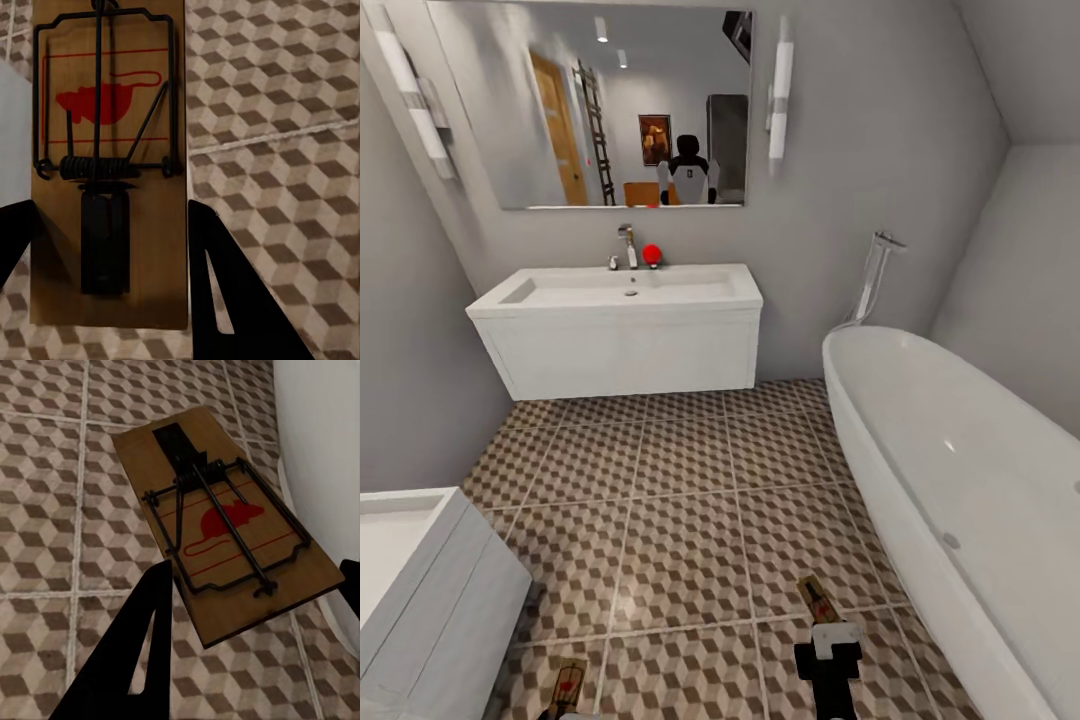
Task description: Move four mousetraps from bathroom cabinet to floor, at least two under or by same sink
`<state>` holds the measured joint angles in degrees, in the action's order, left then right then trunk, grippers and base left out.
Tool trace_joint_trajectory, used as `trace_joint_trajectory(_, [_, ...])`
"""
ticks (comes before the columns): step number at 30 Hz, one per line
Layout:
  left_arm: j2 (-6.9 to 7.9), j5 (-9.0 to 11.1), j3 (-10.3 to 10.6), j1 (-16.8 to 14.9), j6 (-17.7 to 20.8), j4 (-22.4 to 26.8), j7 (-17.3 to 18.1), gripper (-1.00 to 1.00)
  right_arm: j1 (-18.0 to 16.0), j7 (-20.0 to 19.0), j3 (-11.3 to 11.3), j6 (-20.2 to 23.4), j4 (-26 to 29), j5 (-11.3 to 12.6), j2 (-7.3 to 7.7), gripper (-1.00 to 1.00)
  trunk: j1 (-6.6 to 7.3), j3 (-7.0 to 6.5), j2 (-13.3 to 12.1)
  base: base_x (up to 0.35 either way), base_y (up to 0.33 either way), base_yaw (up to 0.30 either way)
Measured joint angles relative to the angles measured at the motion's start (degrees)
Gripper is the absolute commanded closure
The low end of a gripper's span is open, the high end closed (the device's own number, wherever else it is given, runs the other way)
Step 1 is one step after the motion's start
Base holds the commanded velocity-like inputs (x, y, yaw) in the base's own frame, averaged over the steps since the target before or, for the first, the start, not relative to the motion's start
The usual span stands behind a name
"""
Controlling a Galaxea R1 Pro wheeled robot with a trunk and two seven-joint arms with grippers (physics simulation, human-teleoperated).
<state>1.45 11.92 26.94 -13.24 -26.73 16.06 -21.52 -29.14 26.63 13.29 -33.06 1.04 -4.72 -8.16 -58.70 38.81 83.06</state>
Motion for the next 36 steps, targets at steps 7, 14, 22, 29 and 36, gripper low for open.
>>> trace_joint_trajectory(7, [0.00, 0.00, 0.00, 0.00, 0.00, 0.00, 0.02, 1.00, 0.00, 0.00, 0.00, -0.01, -0.01, 0.00, 0.00, 1.00, 0.00, 0.00, 0.00, 0.331, 0.000, 0.001])
trace_joint_trajectory(14, [0.01, 0.00, 0.00, 0.01, 0.00, 0.01, 0.01, 1.00, -0.01, 0.00, 0.01, -0.01, -0.02, 0.00, -0.01, 1.00, 0.00, 0.00, 0.00, 0.331, 0.000, 0.122])
trace_joint_trajectory(22, [0.00, 0.00, 0.00, 0.00, 0.00, 0.00, 0.01, 1.00, 0.00, 0.00, 0.00, 0.05, -0.01, 0.00, 0.00, 1.00, 0.00, 0.00, 0.00, 0.331, 0.000, 0.089])
trace_joint_trajectory(29, [0.00, 0.00, 0.00, 0.00, 0.00, 0.00, 0.03, 1.00, 0.00, 0.00, 0.00, 0.15, -0.01, 0.00, 0.00, 1.00, 0.00, 0.00, 0.00, 0.331, 0.000, 0.005])
trace_joint_trajectory(36, [0.00, 0.00, 0.00, 0.00, 0.00, 0.00, 0.07, 1.00, 0.00, 0.00, 0.00, 0.17, -0.01, 0.00, 0.00, 1.00, 0.00, 0.00, 0.00, 0.331, 0.000, 0.000])
